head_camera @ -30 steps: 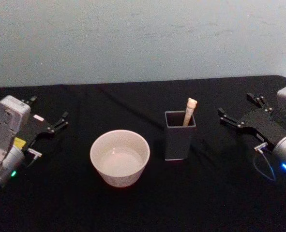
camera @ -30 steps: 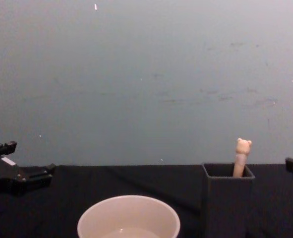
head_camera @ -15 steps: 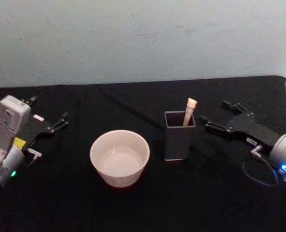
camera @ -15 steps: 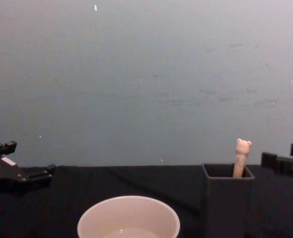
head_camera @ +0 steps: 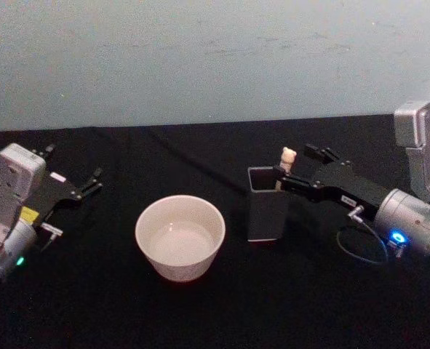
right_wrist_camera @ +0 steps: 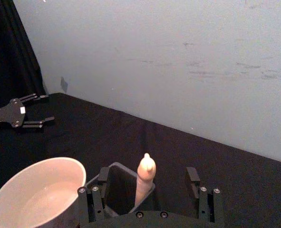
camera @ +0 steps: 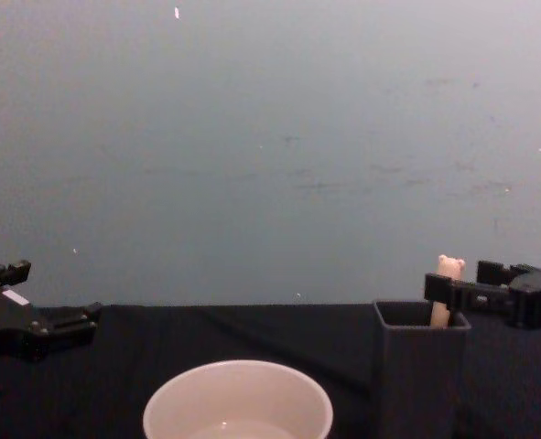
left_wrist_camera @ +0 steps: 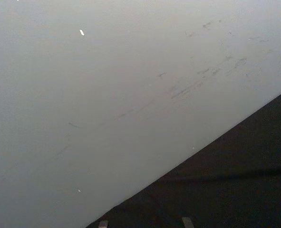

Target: Pick up the stirring spoon with one hand, stir inside the cup, then place it back in its original position.

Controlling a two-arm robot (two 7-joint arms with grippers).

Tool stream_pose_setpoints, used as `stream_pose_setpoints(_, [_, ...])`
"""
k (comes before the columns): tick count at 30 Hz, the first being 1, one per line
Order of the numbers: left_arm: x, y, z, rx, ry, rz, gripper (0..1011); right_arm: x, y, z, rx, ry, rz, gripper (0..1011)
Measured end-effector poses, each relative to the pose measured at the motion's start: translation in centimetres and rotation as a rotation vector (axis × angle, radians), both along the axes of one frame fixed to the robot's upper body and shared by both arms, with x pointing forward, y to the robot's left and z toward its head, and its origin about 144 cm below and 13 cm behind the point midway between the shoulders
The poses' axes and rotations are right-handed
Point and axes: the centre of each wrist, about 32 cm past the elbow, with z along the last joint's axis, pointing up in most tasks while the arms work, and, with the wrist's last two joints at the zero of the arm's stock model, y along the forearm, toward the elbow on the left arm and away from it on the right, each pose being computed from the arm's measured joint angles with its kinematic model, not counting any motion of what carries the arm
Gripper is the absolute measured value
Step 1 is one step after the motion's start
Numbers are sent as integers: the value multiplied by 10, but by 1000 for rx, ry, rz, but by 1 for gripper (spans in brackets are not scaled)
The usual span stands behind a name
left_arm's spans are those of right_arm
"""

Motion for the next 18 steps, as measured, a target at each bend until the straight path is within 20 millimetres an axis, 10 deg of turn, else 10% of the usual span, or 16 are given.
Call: stream_pose_setpoints(18, [0,0,0,0,0,0,1001,10,9,-3,-2,-18,14,1002])
